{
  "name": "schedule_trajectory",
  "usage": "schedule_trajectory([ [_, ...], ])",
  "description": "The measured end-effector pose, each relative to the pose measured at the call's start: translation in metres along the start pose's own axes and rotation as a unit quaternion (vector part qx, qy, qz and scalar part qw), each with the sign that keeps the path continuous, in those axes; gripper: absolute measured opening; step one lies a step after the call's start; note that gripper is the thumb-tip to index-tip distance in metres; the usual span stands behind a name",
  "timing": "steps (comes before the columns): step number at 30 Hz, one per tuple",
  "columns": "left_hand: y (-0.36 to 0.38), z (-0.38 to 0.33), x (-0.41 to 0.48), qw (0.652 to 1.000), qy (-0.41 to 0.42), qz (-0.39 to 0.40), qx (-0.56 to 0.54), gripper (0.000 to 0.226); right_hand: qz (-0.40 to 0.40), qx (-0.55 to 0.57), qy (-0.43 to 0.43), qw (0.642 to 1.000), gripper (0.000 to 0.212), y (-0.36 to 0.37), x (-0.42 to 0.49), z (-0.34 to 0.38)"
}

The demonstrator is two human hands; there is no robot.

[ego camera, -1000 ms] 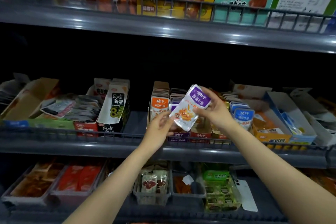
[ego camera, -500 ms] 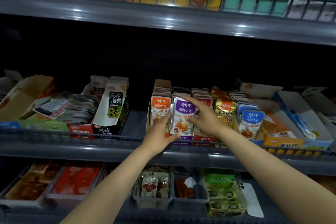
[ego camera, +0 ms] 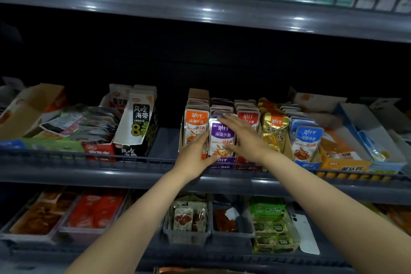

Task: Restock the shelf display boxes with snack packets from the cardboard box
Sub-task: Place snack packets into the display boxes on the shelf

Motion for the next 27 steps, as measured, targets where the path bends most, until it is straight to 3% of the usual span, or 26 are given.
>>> schedule_trajectory([
  [8,-0.012,-0.020,-0.012,0.999,0.021,-0.026,0.027,0.075,-0.018,-0.001,0.023,1.000,0.074,-0.022,-0.021,0.003],
  [17,-0.017,-0.040,-0.044,0.984,0.077,-0.043,0.157,0.068,-0.066,-0.027,0.007,0.997,0.067,-0.045,-0.065,0.013],
  [27,0.022,0.010,-0.139,0.970,0.034,0.050,0.237,0.066,0.035,0.047,0.010,0.998,0.068,0.029,-0.165,0.025],
])
Point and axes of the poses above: each hand's wrist, its own x-axis towards the middle knuckle, its own y-axis out of the palm, z = x × y, the point moved 1 cm from there along x, towards the middle knuckle, and after that the axes turned 12 degrees about -x, right-handed, at the moved point
